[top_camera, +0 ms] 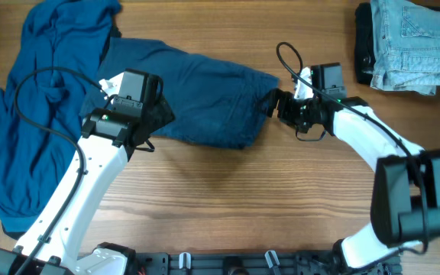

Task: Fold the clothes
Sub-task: 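Reach the right gripper to the pants' right end and grasp it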

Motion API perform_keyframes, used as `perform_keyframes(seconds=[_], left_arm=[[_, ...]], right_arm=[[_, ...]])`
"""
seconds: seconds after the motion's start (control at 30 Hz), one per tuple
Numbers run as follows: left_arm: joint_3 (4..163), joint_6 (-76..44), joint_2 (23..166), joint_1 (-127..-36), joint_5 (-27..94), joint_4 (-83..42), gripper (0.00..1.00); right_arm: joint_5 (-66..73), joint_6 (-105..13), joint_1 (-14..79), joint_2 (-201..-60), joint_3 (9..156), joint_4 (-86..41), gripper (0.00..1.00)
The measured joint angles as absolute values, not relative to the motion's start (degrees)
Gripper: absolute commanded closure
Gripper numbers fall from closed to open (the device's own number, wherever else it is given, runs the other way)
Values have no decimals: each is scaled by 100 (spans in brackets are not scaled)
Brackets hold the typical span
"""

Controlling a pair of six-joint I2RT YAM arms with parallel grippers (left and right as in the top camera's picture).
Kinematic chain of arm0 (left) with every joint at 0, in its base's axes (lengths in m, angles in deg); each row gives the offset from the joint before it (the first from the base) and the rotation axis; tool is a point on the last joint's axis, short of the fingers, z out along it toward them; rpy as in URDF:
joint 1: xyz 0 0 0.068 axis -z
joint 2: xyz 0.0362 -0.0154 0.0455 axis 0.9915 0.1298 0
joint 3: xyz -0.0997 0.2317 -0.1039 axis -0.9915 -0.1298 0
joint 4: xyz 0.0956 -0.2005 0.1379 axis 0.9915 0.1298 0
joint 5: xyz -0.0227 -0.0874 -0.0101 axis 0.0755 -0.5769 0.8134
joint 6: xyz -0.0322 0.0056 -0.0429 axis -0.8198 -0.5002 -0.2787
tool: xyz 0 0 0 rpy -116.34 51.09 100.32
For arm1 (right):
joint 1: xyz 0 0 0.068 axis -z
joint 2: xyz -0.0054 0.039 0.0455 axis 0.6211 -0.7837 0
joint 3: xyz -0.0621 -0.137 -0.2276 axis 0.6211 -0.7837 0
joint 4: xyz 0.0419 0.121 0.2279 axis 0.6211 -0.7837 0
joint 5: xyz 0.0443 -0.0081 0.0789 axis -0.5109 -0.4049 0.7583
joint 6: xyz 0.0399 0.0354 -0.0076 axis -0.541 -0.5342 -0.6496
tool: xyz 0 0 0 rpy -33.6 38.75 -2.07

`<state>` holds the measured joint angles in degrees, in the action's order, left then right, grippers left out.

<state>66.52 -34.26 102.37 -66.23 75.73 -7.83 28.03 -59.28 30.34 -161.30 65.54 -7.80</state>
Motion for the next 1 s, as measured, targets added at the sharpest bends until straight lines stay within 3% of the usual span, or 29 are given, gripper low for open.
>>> perform_keyframes(seconds=[0.53, 0.67, 0.8, 1.0], left_arm=[[6652, -3426, 10237, -6623, 7385, -761, 0], [6652, -3426, 10237, -6623, 7321, -739, 0], [6652, -3426, 10237, -6623, 7293, -739, 0], [6652, -3426, 10237, -6623, 7260, -739, 0]], right_arm=[[3369, -6721, 2459, -16838, 6681, -185, 1], [3498, -6815, 2462, -17004, 6707, 14, 41], [3468, -6837, 2479, -17194, 6705, 9, 92], [3448, -6839, 2868, -17249, 6696, -109, 96]])
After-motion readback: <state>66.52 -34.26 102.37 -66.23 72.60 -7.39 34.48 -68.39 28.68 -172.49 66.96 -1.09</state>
